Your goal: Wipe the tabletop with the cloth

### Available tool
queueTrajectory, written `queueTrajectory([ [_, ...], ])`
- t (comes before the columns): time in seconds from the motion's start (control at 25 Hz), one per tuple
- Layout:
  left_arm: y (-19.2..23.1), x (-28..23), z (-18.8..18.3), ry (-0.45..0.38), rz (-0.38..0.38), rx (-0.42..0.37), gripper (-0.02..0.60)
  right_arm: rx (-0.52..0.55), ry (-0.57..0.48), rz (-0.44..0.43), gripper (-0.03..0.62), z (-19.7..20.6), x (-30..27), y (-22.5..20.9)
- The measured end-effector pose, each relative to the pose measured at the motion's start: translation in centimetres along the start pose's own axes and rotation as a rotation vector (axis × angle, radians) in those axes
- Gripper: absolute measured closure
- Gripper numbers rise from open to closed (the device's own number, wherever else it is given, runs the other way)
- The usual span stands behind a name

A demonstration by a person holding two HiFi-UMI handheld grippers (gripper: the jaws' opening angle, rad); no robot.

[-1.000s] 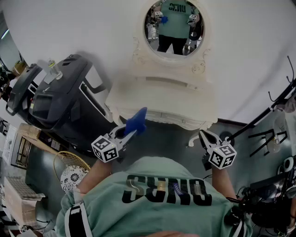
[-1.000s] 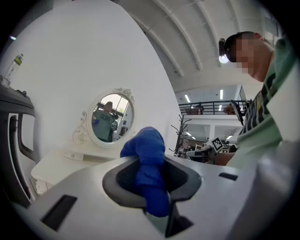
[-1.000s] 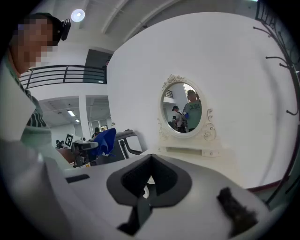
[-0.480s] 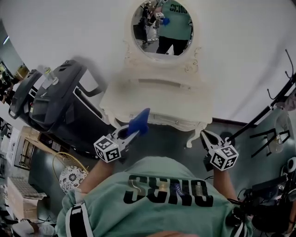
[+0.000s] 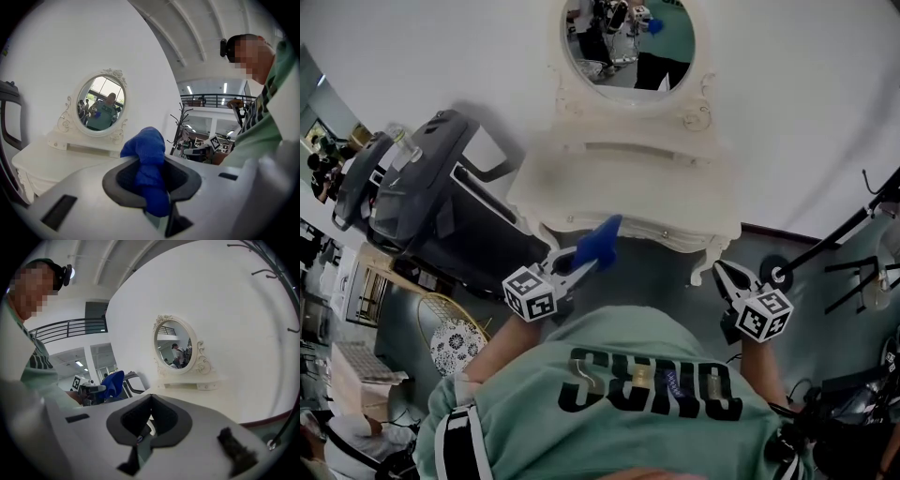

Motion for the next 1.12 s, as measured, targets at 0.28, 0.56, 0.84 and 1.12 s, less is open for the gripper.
queueTrajectory([
  [0.28,7.6,-1.6,-1.4,-0.007,-0.005,0.033,0.480,0.013,0.036,-0.012,0.582,-0.5,-6.7,-1.7],
  [0.56,23.0,-7.0,-6.9,0.014,0.102,0.060,0.480,0.005,0.041,0.099,0.582,-4.0,-20.1,-5.3],
  [0.84,38.3,-10.7,-16.1,0.073,0.122,0.072,0.480,-0.034,0.089,0.121,0.582,-10.7,-34.5,-8.2],
  [1.12,52.7,-11.1,-21.0,0.037,-0.155,0.100,0.480,-0.062,0.149,0.081,0.582,-12.4,-43.1,-11.7],
])
Point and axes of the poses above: the fingertips, and each gripper's own axes: x backward along the fingers, y to its left, z out of its underside, the point moved 7 cm from there along x, backward along the fingers, and after that the axes turned 10 degrees about x, right-handed, at the moved point
